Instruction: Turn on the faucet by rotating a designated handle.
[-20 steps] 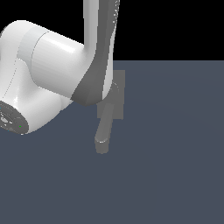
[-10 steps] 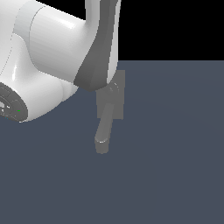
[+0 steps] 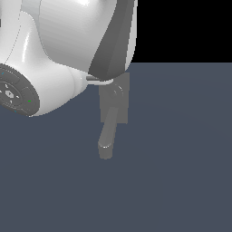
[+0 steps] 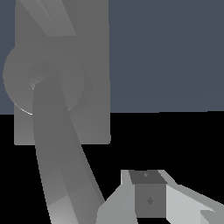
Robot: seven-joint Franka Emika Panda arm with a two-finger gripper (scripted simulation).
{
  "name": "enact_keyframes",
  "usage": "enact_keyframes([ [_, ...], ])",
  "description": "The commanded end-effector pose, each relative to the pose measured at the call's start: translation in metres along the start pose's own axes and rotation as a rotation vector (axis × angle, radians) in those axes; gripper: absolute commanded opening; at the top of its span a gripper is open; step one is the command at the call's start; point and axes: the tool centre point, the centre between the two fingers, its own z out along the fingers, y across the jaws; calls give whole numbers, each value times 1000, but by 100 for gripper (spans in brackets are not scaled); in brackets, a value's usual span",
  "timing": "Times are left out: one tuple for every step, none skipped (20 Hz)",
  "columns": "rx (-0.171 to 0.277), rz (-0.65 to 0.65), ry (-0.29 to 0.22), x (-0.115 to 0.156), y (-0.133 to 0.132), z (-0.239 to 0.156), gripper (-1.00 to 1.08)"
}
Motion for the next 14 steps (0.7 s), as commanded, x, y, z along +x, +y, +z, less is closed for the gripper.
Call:
enact_keyframes([
  [3,-1,-26,-18,-8,4,-100],
  [3,-1,-26,-21,-10,4,-100],
  [3,-1,-27,-24,-13,4,-100],
  [3,-1,-28,-27,-15,4,-100],
  [3,-1,-29,-30,-18,4,-100],
  [3,0,-29,-32,-21,4,-100],
  [2,0,-30,-35,-23,4,-100],
  [2,0,-31,-38,-26,4,-100],
  [2,0,-32,-41,-29,5,-100],
  [2,0,-32,-41,-29,5,-100],
  [2,-5,-3,-24,-25,-1,-100],
  [2,-5,-5,-26,-29,-1,-100],
  [2,-4,-6,-27,-33,0,-100],
  [2,-4,-8,-29,-36,0,-100],
])
